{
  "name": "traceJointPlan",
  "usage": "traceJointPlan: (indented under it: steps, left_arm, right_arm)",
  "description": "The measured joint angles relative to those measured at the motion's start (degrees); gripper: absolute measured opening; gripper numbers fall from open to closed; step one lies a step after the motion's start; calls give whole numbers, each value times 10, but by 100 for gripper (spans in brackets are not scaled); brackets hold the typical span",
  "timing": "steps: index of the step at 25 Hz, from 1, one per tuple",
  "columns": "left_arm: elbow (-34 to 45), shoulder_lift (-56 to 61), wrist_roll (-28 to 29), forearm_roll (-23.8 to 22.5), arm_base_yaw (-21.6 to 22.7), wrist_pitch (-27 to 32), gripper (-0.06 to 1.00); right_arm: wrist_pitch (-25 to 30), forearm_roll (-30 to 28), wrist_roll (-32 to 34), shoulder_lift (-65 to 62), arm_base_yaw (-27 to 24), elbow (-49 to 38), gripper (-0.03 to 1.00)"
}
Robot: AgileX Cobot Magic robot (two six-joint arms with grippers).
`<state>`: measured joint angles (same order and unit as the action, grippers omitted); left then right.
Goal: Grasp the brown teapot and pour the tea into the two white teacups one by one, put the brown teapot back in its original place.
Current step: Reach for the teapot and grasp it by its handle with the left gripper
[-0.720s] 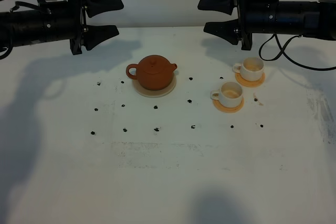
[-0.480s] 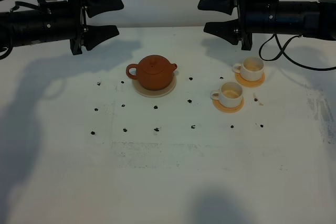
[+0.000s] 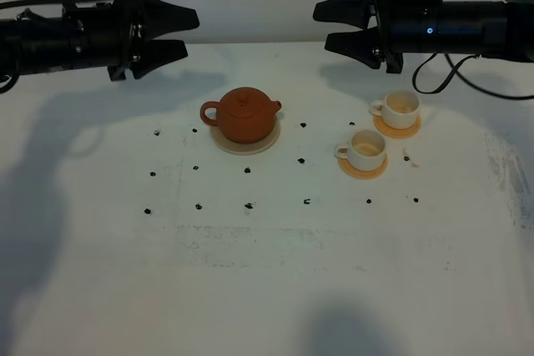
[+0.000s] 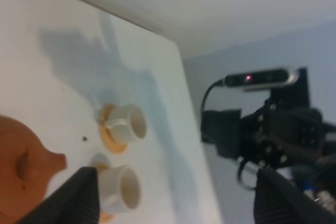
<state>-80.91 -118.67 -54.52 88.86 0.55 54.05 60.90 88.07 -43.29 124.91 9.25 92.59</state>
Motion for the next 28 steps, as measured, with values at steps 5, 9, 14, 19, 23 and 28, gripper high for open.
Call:
traceJointPlan:
  steps: [5,9,14,19,23,28]
  left_arm:
    - [0,49,-52,-62,0,-41,52]
    - [0,97,-56,-161,0,-75,52]
    - [-1,151,-26,-330,-21,-118,52]
    - [-1,171,78,-554,-79,-167,52]
    - [-1,171,174,-710,-113,-186,52]
    - [-1,171,217,-757,-117,-188,52]
  right_arm:
    - [-37,-93,0,-31,0,32,54]
    - [-83,-219,24,-67,0,45,54]
    - [-113,-416,103,-108,4,53,54]
    - [-126,-662,229,-149,30,53,54]
    - [-122,-840,330,-188,62,53,54]
    - [-87,-929,382,-247,102,53,54]
